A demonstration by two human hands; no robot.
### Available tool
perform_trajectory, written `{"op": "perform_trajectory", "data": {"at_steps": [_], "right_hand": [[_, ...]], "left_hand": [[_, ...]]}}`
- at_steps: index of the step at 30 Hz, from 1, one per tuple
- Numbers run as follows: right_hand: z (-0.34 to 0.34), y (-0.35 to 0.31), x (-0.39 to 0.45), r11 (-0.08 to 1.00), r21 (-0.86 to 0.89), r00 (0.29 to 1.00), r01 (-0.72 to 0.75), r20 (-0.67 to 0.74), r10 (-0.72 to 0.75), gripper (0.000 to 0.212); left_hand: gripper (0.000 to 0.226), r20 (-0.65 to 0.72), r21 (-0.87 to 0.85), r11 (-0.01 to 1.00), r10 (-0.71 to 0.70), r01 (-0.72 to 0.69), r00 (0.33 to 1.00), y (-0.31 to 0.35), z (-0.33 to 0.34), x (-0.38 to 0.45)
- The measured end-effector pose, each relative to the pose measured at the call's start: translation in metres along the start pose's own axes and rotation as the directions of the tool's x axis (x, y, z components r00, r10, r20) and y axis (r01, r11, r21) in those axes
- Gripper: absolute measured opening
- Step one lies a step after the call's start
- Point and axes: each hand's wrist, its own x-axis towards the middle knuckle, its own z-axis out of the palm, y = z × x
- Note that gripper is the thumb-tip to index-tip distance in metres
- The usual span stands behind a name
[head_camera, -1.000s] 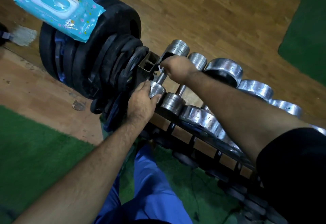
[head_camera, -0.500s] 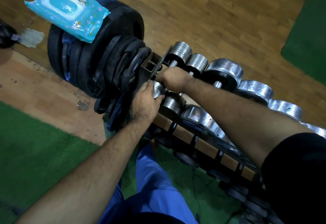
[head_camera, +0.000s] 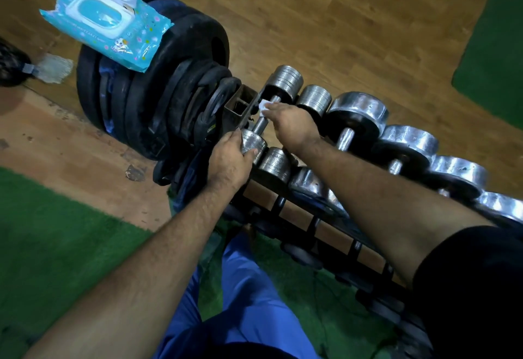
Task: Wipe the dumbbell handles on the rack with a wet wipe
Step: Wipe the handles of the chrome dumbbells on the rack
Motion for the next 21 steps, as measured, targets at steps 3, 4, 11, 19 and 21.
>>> {"op": "perform_trajectory", "data": {"at_steps": [3, 4, 11, 19, 21], "right_hand": [[0.005, -0.023, 0.002, 0.878, 0.294, 0.903, -0.378, -0.090, 0.420, 0.044], [0.007, -0.029, 0.003, 0.769, 0.401, 0.818, -0.497, -0.080, 0.570, 0.039], [0.015, -0.041, 0.025, 0.287, 0.762, 0.517, -0.581, 0.074, 0.853, 0.032], [0.012, -0.045, 0.023, 0.031, 0.691, 0.414, -0.722, 0.396, 0.820, 0.016], [0.005, -0.041, 0.025, -0.108, 0.681, 0.400, -0.725, 0.543, 0.738, 0.014]], "left_hand": [[0.055, -0.047, 0.104, 0.993, 0.058, -0.053, 0.997, 0.002, 0.001, -0.001], [0.054, -0.048, 0.127, 0.989, 0.079, -0.073, 0.996, 0.003, 0.002, -0.001], [0.053, -0.022, 0.123, 0.989, 0.079, -0.076, 0.997, 0.003, -0.002, 0.002], [0.051, -0.012, 0.099, 0.992, 0.083, -0.081, 0.997, 0.004, -0.006, 0.000], [0.054, -0.014, 0.092, 0.992, 0.086, -0.084, 0.996, 0.003, -0.006, -0.001]]}}
